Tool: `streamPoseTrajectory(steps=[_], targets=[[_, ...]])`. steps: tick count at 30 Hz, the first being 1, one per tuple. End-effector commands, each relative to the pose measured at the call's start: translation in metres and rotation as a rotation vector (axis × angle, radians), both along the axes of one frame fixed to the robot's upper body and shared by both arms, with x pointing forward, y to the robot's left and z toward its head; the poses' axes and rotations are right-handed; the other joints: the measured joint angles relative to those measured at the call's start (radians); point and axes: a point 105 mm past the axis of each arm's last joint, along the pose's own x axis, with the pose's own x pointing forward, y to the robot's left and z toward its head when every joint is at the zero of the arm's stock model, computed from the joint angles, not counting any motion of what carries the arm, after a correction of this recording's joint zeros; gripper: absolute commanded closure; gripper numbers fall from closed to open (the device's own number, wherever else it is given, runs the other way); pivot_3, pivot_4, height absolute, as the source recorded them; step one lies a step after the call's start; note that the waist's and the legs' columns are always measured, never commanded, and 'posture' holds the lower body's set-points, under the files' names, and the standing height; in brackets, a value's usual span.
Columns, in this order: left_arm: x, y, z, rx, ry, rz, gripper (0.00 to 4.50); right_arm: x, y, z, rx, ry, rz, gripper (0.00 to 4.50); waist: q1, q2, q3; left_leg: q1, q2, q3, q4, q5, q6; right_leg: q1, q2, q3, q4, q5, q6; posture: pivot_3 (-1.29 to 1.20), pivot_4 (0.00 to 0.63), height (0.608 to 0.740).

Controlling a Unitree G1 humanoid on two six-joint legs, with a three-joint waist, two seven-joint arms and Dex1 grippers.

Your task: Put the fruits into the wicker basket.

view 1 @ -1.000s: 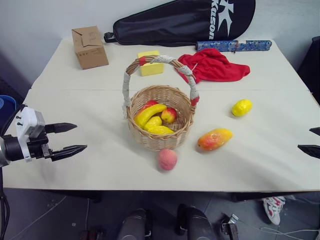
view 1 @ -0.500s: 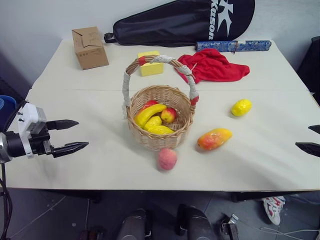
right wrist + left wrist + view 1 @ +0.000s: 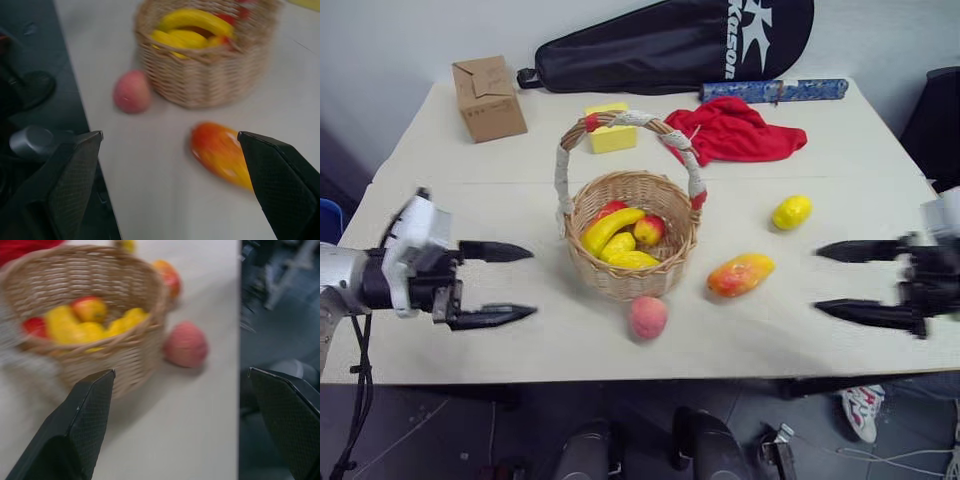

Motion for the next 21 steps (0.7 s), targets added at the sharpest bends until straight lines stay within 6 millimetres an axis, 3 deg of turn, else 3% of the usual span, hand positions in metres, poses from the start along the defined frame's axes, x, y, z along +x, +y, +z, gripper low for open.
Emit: streamPoseTrajectory(steps=[1, 6, 11, 20, 21], targets=[[-0.01, -0.013, 0.003, 0.042, 0.004, -0.111, 0.0, -0.003, 0.04, -0.021, -0.007, -0.048, 0.149, 0.05, 0.002, 0.0, 0.0, 0.0, 0.0, 0.0, 0.0, 0.0, -0.001, 0.0, 0.001, 0.0, 0.0, 0.0, 0.0, 0.0, 0.15, 0.74], [-0.009, -0.018, 0.006, 0.075, -0.013, -0.141, 0.0, 0.009, 0.081, -0.058, -0.018, -0.108, 0.238, 0.05, 0.004, -0.001, 0.0, -0.001, 0.0, 0.001, 0.001, 0.001, -0.002, -0.002, 0.008, 0.001, 0.003, 0.0, -0.001, 0.0, 0.15, 0.74], [-0.01, -0.022, 0.013, 0.075, -0.031, -0.14, 0.0, 0.033, 0.112, -0.075, 0.031, -0.119, 0.205, 0.05, 0.001, -0.002, 0.001, 0.0, 0.0, 0.002, 0.003, 0.003, 0.001, -0.002, 0.01, 0.004, 0.005, 0.0, -0.001, 0.0, 0.15, 0.74], [-0.006, -0.021, 0.019, 0.076, -0.063, -0.105, 0.0, 0.056, 0.139, -0.104, -0.015, -0.131, 0.19, 0.05, 0.0, -0.002, 0.001, 0.0, 0.001, 0.002, 0.003, 0.006, 0.003, -0.003, 0.012, 0.006, 0.009, -0.001, -0.002, 0.0, 0.15, 0.74], [-0.006, -0.021, 0.019, 0.075, -0.068, -0.1, 0.0, 0.059, 0.141, -0.105, -0.015, -0.131, 0.176, 0.21, -0.001, -0.002, 0.001, 0.0, 0.001, 0.002, 0.003, 0.007, 0.003, -0.003, 0.012, 0.006, 0.01, -0.001, -0.002, 0.0, 0.15, 0.74]])
